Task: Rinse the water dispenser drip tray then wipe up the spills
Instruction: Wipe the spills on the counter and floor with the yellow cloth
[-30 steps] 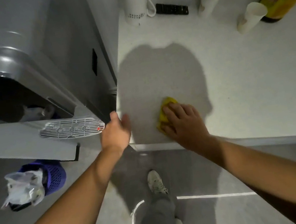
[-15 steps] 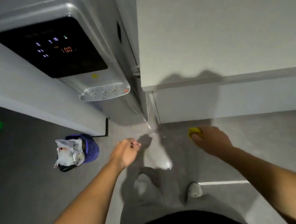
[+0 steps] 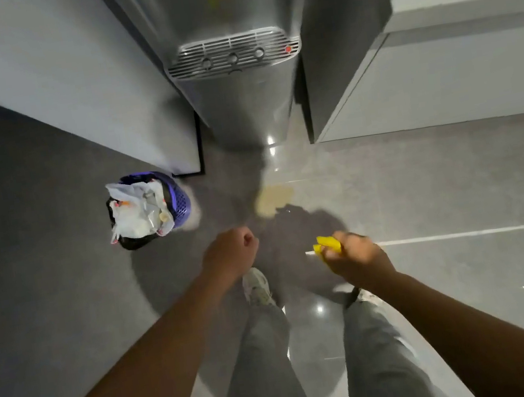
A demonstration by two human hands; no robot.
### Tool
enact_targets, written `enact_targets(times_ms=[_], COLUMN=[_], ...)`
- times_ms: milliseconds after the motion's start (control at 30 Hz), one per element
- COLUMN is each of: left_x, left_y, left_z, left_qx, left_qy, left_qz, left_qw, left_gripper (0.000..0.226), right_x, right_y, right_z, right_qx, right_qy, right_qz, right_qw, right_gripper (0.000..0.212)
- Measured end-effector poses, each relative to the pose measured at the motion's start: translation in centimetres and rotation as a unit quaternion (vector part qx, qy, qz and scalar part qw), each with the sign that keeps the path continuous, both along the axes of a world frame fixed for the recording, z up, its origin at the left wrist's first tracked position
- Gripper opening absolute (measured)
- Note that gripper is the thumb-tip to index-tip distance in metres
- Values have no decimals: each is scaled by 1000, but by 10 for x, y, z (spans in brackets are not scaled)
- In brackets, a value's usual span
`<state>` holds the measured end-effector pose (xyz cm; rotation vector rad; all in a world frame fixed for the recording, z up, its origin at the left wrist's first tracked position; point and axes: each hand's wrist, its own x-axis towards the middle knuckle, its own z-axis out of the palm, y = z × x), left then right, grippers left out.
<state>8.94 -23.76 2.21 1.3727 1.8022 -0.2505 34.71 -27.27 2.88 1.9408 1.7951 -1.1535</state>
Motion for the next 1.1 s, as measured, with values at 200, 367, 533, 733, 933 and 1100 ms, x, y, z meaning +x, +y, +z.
enact_targets(times_ms=[200,367,533,733,933,1100], left_x=[-61,-92,-110,-112,-108,-99], left_y=[9,20,22,40,36,40], left_z=[-136,-310,-493,-640,-688,-675], left_qx=[15,17,11,72,101,76], left_qy=[-5,-6,24,112,116,139], left_qz=[-9,-23,-88,-183,-172,-178], left_qw=[1000,1000,996,974,973,971], left_gripper=[19,29,81,143,155,154], right_x=[-55,-53,-22,6,6,-4], right_y=[22,21,31,78,63,56], right_z=[-124,-307,-498,-636,-673,-669], right_qx=[5,-10,-6,135,259,24], right_qy=[26,21,-22,-62,-90,-240], right_qz=[6,87,152,171,159,238], right_qw=[1000,996,988,974,948,941], right_gripper=[38,36,41,49,71,135])
